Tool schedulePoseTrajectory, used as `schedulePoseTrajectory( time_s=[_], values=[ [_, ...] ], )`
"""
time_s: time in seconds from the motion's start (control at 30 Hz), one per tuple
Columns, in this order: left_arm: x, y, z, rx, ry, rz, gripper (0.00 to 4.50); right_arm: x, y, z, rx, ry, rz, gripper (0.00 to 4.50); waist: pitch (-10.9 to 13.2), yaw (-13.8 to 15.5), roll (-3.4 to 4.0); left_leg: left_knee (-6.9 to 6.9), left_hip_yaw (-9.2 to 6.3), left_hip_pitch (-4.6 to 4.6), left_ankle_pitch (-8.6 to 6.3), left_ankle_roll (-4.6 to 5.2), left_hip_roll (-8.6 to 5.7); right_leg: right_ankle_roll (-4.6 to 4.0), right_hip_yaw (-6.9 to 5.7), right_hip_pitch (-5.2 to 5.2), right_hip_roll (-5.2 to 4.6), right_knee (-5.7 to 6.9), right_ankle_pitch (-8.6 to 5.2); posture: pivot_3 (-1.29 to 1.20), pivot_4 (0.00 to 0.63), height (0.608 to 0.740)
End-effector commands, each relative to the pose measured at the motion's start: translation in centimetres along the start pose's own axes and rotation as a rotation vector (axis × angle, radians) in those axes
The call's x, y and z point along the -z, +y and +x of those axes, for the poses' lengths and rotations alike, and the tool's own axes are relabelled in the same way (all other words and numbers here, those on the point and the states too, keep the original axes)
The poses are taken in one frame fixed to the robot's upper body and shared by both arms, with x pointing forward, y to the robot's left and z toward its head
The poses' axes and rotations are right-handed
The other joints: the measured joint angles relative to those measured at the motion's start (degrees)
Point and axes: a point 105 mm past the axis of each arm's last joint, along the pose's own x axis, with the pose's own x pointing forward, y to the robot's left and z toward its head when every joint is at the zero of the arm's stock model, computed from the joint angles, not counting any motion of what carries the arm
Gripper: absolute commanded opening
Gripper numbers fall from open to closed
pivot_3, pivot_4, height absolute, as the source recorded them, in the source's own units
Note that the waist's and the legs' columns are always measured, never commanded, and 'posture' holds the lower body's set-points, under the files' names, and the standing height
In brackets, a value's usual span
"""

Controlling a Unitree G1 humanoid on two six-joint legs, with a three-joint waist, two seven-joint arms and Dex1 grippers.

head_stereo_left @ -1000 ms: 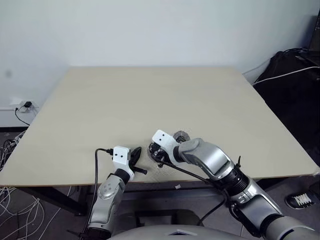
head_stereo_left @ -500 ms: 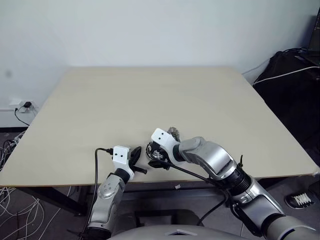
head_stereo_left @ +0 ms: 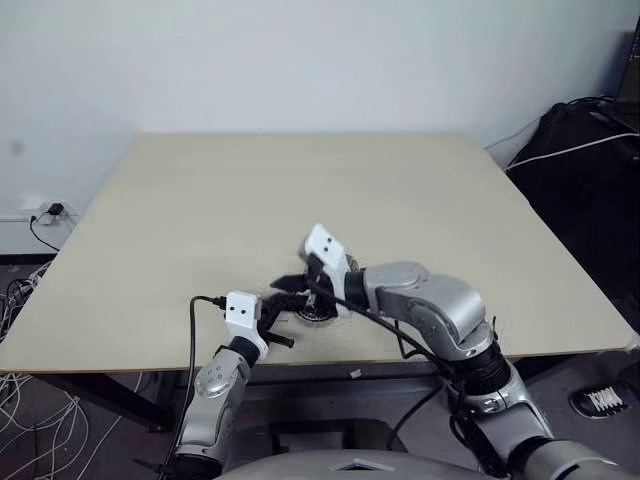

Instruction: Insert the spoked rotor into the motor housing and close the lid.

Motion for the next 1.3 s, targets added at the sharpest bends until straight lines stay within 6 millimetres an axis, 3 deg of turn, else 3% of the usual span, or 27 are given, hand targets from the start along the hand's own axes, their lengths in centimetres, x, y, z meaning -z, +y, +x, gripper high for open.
schedulePoseTrajectory(
  time_s=[0.03,0.1,0.33,0.4,0.5,0.63,0.7,0.83,0.97,1.3],
  values=[
    [-1.0,-0.1,0.3,0.013,-0.037,0.002,0.0,-3.2,-0.1,-1.2,0.049,-0.127,-0.084,0.6,0.0,0.0,0.0,0.0,0.01,-0.01,0.0,0.0,0.0,0.0,0.0,-0.01,0.0,-0.01,0.0,0.0,0.0,0.74],
    [-1.0,-0.1,0.3,0.013,-0.036,0.002,0.0,-3.8,-0.3,-1.8,0.076,-0.152,-0.098,0.02,0.0,0.0,0.0,0.0,0.01,-0.03,-0.01,0.01,0.0,0.01,0.0,-0.02,0.0,-0.02,0.0,0.0,0.0,0.74],
    [-1.0,-0.2,0.2,0.018,-0.032,0.001,0.0,-5.5,-2.5,-4.3,0.247,-0.234,-0.149,0.02,0.0,-0.1,0.0,0.0,0.01,-0.02,-0.01,0.01,0.0,-0.02,0.01,-0.02,0.0,-0.02,-0.01,0.0,0.0,0.74],
    [-0.9,-0.2,0.3,0.021,-0.031,0.002,0.0,-5.1,-4.8,-5.6,0.398,-0.207,-0.215,0.02,0.0,0.0,0.0,0.0,0.02,-0.02,-0.01,0.01,0.0,-0.02,0.01,-0.02,0.0,-0.02,-0.01,0.0,0.0,0.74],
    [-1.0,-0.2,0.3,0.021,-0.032,0.004,0.0,-3.3,-7.7,-7.2,0.561,-0.114,-0.317,0.02,0.0,0.1,-0.01,0.0,0.04,-0.02,-0.02,0.04,-0.05,-0.11,0.02,0.01,-0.04,-0.07,-0.06,0.0,0.0,0.74],
    [-1.0,-0.1,0.2,0.016,-0.034,0.007,0.0,0.8,-11.6,-9.6,0.773,0.109,-0.463,0.02,0.0,-0.1,0.01,-0.01,0.09,-0.01,-0.03,0.05,-0.05,-0.25,0.05,0.0,-0.04,-0.07,-0.15,0.0,0.0,0.74],
    [-1.0,-0.1,0.2,0.015,-0.034,0.009,0.0,2.2,-12.5,-10.2,0.802,0.172,-0.485,0.02,0.0,-0.1,0.0,-0.01,0.15,0.0,-0.02,0.05,-0.05,-0.25,0.05,0.0,-0.03,-0.06,-0.15,0.0,0.0,0.74],
    [-1.0,-0.1,0.2,0.015,-0.034,0.013,0.0,5.9,-12.7,-10.4,0.753,0.301,-0.48,0.02,0.0,-0.2,0.0,-0.01,0.11,0.04,-0.02,0.05,-0.04,-0.25,0.09,0.02,-0.03,-0.05,-0.15,0.0,0.0,0.74],
    [-1.1,-0.1,0.1,0.017,-0.034,0.017,0.0,7.6,-12.2,-9.7,0.706,0.31,-0.429,0.02,0.0,-0.2,0.0,-0.01,0.1,0.06,-0.02,0.06,-0.04,-0.25,0.1,0.03,-0.03,-0.05,-0.15,0.0,0.0,0.74],
    [-1.0,0.1,0.1,0.02,-0.027,0.021,0.0,7.8,-10.4,-6.7,0.606,0.216,-0.36,0.02,0.0,0.0,0.0,0.0,0.09,0.06,-0.03,0.06,-0.03,-0.24,0.1,0.04,-0.02,-0.04,-0.15,0.0,0.0,0.74]
  ],
)
